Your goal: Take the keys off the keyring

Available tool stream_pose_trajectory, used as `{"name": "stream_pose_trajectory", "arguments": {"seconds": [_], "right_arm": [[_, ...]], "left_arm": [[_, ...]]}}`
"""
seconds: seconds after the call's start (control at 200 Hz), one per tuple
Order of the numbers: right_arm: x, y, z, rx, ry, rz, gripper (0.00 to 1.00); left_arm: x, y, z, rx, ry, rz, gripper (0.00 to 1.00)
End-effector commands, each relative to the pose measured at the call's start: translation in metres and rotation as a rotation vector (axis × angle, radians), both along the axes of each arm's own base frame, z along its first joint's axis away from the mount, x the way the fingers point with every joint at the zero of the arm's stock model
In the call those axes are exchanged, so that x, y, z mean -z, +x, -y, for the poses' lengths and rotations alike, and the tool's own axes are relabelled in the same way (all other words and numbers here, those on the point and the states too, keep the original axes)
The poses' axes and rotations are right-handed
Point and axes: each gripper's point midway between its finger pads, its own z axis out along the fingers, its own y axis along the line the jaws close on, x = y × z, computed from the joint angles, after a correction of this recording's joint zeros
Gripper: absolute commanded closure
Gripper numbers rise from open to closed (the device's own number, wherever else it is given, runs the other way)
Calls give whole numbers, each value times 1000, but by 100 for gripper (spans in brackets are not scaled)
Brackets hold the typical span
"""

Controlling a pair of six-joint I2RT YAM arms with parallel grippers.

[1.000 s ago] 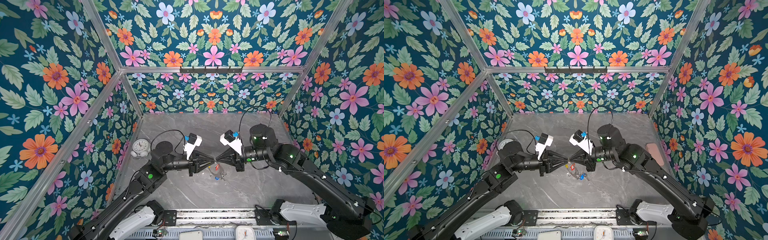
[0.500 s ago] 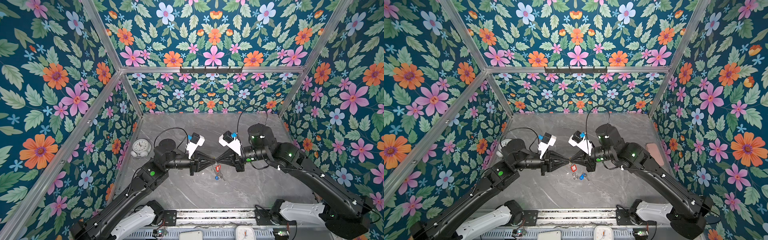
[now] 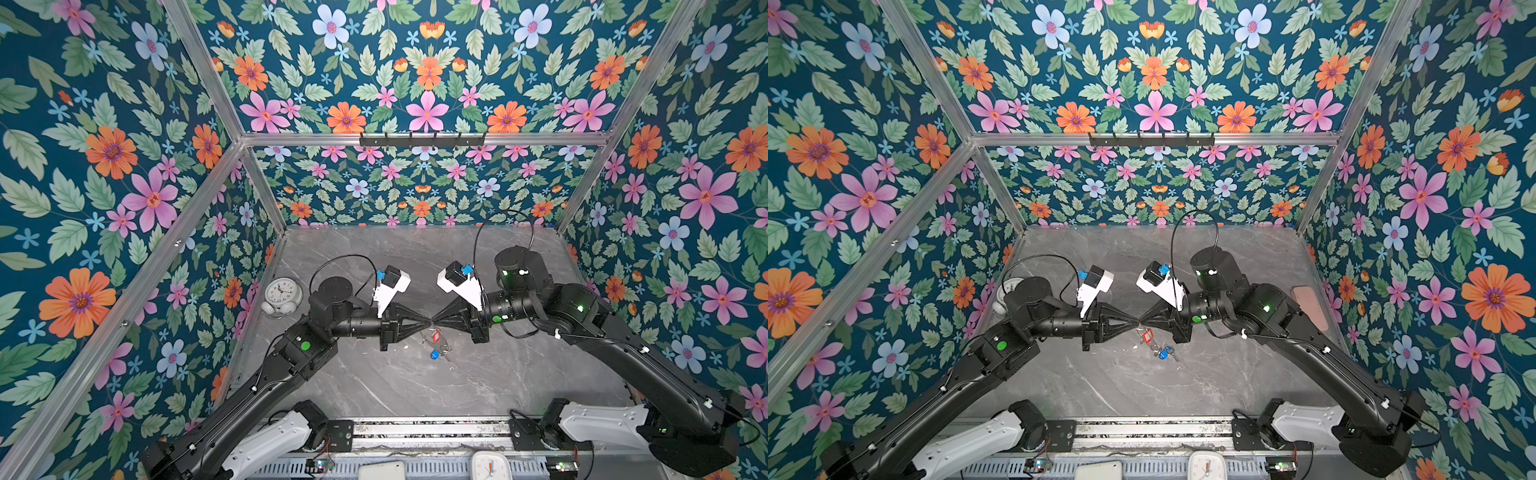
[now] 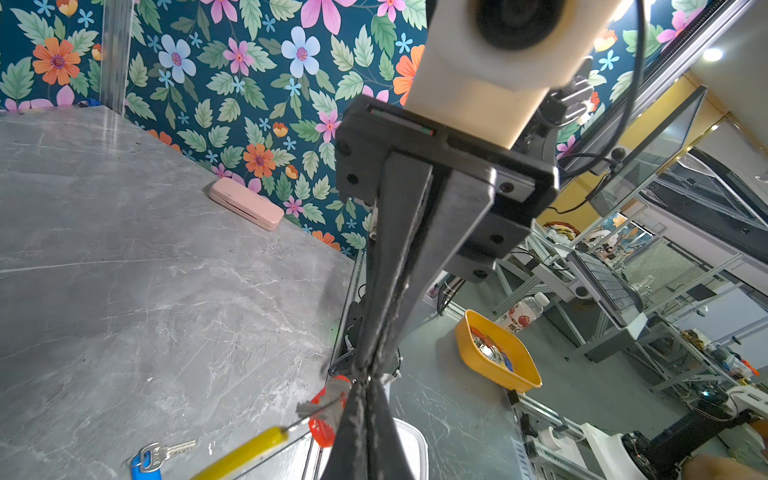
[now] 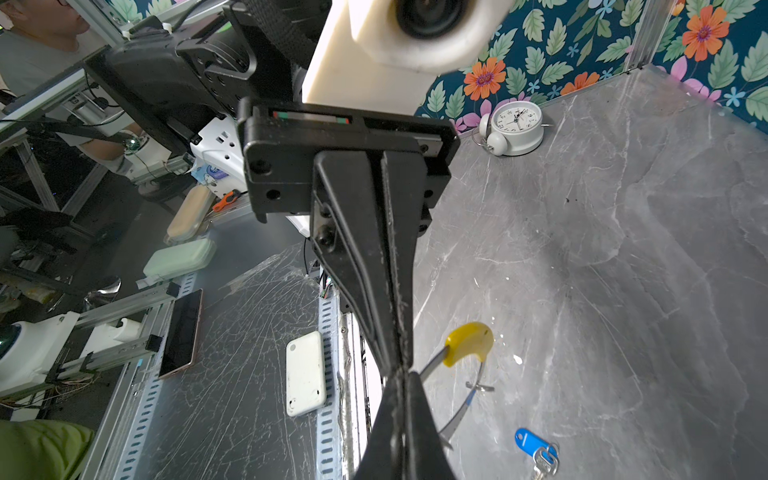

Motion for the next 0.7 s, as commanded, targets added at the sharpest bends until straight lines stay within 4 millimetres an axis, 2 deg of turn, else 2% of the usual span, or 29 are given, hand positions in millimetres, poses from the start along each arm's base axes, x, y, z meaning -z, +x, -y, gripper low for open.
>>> {"name": "stream_pose_trajectory", "arguments": {"seconds": [0.0,0.295,0.345,0.4,0.48,0.595,0.695], "right_arm": [[-7,-1,-4,-23,29,15,100],[-12,0,-8,-22,64,10,100],[-17,3,-9,-5,87,14,87],[-22,8,-8,35,115,33,67],[-32,15,-4,104,179,67,53],[-35,22,3,175,225,99,46],[-21,29,7,230,232,117,44]], "left_arm": [[-7,-1,0,4,-20,27,96],[-13,0,-3,-21,-45,50,100],[-14,2,-4,-40,-53,54,100],[-16,6,-6,-71,-63,62,100],[-19,11,-8,-113,-89,74,100],[-22,22,-14,-201,-122,85,100],[-25,30,-20,-275,-148,96,100]]}}
